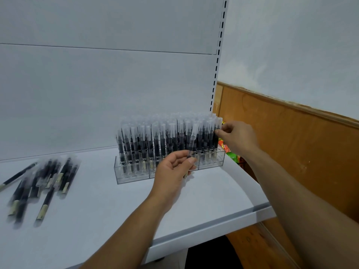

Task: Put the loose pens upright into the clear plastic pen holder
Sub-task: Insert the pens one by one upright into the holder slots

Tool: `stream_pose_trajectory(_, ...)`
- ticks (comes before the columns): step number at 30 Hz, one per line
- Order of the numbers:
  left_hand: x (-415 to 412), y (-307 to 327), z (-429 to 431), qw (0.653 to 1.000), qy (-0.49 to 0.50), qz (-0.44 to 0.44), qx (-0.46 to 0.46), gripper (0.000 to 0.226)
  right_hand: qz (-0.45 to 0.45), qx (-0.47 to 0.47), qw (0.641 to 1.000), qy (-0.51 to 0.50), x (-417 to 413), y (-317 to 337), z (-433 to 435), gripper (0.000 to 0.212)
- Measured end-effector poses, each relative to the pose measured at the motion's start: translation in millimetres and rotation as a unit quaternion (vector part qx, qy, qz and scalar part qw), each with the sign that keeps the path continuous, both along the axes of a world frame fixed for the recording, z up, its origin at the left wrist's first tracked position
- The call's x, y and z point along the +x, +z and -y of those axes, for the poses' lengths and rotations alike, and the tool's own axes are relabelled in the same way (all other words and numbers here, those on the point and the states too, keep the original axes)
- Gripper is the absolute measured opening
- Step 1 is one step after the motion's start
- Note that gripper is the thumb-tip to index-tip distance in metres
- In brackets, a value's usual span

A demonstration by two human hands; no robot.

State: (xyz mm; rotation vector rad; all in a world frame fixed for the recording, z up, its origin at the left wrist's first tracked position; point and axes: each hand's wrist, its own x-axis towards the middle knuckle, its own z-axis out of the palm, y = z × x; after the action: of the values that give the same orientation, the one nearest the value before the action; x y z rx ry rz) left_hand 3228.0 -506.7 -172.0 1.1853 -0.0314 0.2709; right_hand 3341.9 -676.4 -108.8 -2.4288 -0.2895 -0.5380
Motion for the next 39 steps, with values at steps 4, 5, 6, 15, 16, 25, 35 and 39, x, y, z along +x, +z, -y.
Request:
stream_pose_trajectory(4,2,-1,-1,1.000,-0.004,0.002,0.001,0.016,-0.014,-0.034,0.999,-0.004,1,5,-1,0.021)
stream_pose_trajectory(5,3,-1,-1,1.000,-0.005,0.003,0.003,0.017,-0.015,-0.031,0.999,-0.007,1,5,-1,0.022)
stream_pose_trajectory(6,3,-2,-1,1.000,-0.006,0.003,0.002,0.017,-0.014,-0.025,1.000,-0.009,0,4,-2,0.024)
stream_pose_trajectory(15,0,1,0,1.000,0.001,0.002,-0.001,0.018,-0.060,-0.001,0.998,-0.008,-12,-5,3,0.016)
stream_pose_trajectory(16,-1,2,0,1.000,0.004,0.002,-0.001,0.018,-0.058,-0.001,0.998,-0.013,-15,-8,3,0.016)
stream_pose_trajectory(25,-8,5,-7,0.999,0.020,-0.004,0.040,0.016,-0.080,0.169,0.968,0.166,-77,-10,-30,0.015)
stream_pose_trajectory(35,-36,10,-61,0.977,0.082,0.028,0.194,0.020,-0.121,0.253,0.924,0.259,-96,-7,-86,0.016)
stream_pose_trajectory(39,-52,14,-90,0.945,0.141,0.059,0.290,0.018,-0.120,0.286,0.912,0.267,-96,-4,-108,0.016)
